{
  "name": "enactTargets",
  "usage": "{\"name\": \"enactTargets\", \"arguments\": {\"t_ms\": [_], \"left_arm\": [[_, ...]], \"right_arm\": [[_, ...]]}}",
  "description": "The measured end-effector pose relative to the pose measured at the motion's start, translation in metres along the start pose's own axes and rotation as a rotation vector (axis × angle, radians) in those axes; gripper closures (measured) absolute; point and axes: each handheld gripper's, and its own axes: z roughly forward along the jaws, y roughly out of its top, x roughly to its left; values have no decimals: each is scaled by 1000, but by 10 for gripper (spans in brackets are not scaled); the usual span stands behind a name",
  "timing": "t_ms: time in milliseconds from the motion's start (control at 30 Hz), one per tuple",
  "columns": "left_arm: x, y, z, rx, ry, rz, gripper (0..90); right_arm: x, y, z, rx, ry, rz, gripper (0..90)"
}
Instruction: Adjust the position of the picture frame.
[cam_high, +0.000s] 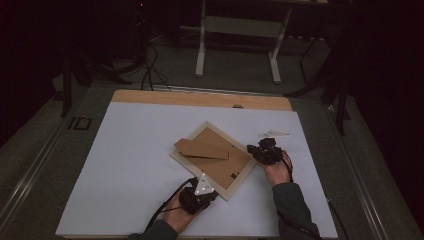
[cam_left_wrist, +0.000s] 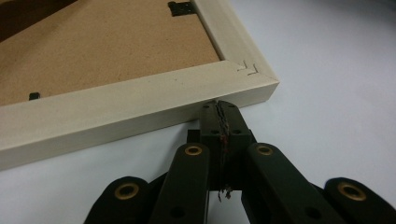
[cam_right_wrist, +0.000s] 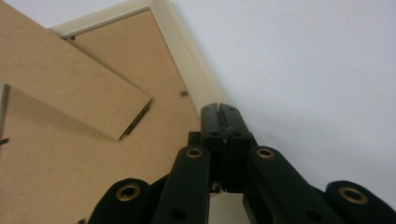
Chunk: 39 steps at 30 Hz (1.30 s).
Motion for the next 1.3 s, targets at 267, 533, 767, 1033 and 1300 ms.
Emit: {"name": "enactTargets", "arguments": {"t_ms": [267, 533, 767, 1033, 1300], "left_arm": [[-4, 10, 12, 0, -14, 4, 900], [-8, 21, 25, -2, -27, 9, 900], [1, 31, 14, -48, -12, -8, 900], [26, 40, -13, -107, 37, -34, 900], [60, 48, -42, -145, 108, -60, 900]], "right_arm": [[-3, -13, -9, -5, 16, 24, 894], [-3, -28, -16, -8, 17, 27, 894], [-5, -39, -19, -5, 17, 38, 894], [-9, -44, -22, -11, 18, 60, 889], [-10, -44, -27, -28, 7, 61, 884]]}}
